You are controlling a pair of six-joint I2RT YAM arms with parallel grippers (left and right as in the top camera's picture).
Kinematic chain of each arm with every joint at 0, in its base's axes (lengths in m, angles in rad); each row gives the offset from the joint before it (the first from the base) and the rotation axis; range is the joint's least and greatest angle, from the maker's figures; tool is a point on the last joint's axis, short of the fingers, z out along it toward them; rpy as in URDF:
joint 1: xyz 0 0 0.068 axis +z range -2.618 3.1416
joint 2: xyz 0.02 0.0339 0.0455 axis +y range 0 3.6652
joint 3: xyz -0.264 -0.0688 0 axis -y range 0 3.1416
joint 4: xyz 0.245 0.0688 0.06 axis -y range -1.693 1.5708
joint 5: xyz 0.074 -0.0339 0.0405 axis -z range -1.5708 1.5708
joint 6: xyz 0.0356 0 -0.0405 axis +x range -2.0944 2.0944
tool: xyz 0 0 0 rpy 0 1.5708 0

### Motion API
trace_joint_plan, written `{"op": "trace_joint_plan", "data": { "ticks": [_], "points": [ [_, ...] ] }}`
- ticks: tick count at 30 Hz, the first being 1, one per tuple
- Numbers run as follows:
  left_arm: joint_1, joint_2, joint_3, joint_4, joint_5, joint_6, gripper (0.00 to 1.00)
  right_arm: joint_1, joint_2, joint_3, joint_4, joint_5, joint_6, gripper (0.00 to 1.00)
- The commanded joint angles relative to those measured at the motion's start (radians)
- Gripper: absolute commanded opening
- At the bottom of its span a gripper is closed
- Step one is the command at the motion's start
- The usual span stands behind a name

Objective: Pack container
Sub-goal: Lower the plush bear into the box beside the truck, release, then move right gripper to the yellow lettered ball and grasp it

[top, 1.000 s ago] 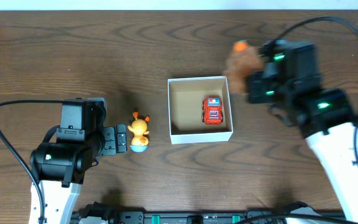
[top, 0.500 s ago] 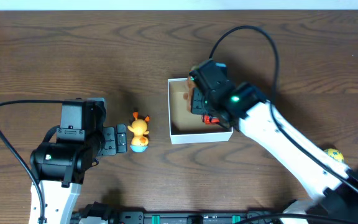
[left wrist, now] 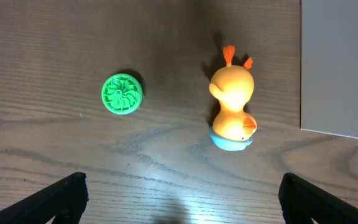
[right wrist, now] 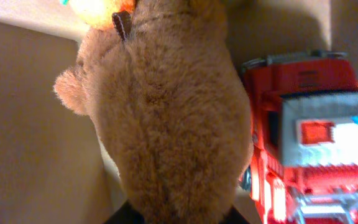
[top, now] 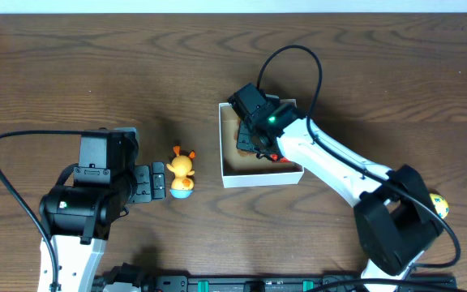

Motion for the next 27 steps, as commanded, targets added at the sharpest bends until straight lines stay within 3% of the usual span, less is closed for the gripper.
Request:
{"op": "trace_joint_plan", "data": {
  "ticks": [1, 3, 10, 13, 15, 20, 27],
  "points": [
    [0.005, 0.003, 0.016, -0.003, -0.001, -0.01, 0.98, 0.003, 0.011, 0.006, 0.008, 0.012, 0.008, 0.29],
    [0.005, 0.003, 0.016, -0.003, -0.001, -0.01, 0.98, 0.003, 0.005, 0.006, 0.024, 0.011, -0.024, 0.49],
    [0.005, 0.003, 0.016, -0.003, -0.001, -0.01, 0.98, -0.005, -0.071, 0.047, 0.022, 0.013, -0.116, 0.68],
    [0.005, 0.003, 0.016, -0.003, -0.001, -0.01, 0.98, -0.029, -0.147, 0.089, 0.002, 0.024, -0.149, 0.82],
    [0.005, 0.003, 0.016, -0.003, -0.001, -0.01, 0.98, -0.058, -0.213, 0.114, -0.017, 0.05, -0.154, 0.98],
    [0.005, 0.003, 0.016, -0.006, -0.001, -0.01, 0.98, -0.191, -0.381, 0.124, -0.119, 0.09, -0.139, 0.99],
    [0.005, 0.003, 0.016, -0.006, -0.001, -0.01, 0.98, -0.55, -0.516, 0.119, -0.434, 0.09, -0.09, 0.99]
  ]
}}
